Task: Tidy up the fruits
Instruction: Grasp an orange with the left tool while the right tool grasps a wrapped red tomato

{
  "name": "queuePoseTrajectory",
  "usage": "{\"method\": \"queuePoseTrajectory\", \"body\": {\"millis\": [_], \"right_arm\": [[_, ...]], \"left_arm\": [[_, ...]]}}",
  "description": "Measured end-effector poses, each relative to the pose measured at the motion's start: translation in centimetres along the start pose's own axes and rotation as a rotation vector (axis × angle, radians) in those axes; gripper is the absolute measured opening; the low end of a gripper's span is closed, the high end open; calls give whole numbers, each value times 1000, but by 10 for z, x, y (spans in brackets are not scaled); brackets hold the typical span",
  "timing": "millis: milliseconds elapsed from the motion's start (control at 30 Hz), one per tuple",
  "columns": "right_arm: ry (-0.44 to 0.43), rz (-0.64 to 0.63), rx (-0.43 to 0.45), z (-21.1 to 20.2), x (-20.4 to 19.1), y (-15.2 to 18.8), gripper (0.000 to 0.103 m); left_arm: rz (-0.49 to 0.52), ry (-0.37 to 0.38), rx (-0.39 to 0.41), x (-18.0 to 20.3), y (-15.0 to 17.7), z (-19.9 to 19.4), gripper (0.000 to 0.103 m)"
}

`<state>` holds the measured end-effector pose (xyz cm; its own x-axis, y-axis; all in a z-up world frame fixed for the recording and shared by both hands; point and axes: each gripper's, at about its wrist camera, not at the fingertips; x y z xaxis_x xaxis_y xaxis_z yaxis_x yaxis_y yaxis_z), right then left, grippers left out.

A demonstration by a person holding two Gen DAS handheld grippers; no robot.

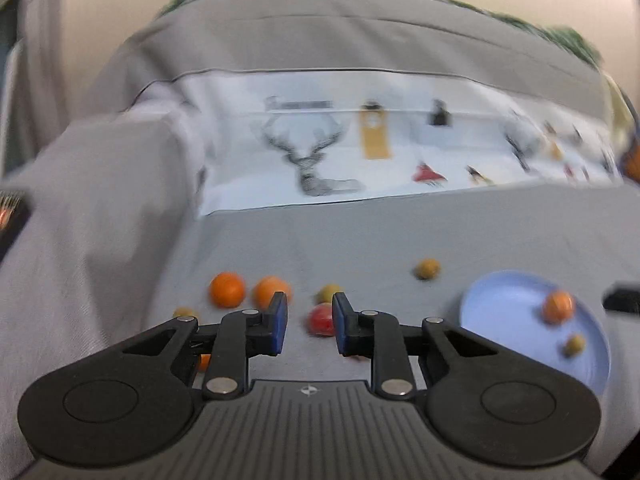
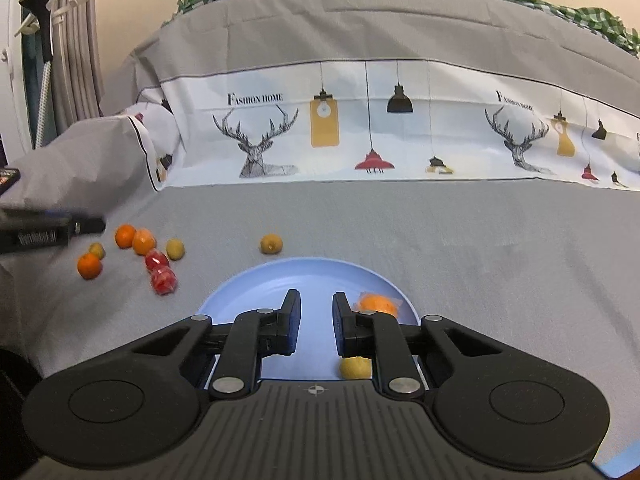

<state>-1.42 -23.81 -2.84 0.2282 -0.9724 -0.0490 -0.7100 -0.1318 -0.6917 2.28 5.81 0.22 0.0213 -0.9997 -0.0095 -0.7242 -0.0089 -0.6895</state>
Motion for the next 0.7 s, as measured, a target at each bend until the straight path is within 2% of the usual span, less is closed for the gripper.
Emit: {"method": "queuePoseTrajectory", "body": {"millis": [67, 267, 533, 700], "right_arm": [[-15, 0, 7, -2, -3, -3, 18], [-69, -42, 15, -2, -22, -11, 18], [-152, -129, -23, 26, -63, -24, 18], [-197, -169, -31, 42, -87, -31, 18]], "left_arm": [[-53, -8, 4, -7, -1, 0, 27], [-93, -65, -40, -12, -7, 12, 27], [-156, -142, -120, -22, -12, 30, 28], [-176, -170, -135, -25, -13, 34, 31]]}}
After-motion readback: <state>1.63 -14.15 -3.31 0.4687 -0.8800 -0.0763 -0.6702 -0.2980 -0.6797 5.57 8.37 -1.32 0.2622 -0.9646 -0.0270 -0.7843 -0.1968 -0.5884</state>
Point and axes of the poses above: each gripper's, at about its wrist camera, not at the fingertips, and z roughly the way its jaws point, x to its right, y to its underside, and after that the axes turned 15 degrees about -x, right-handed
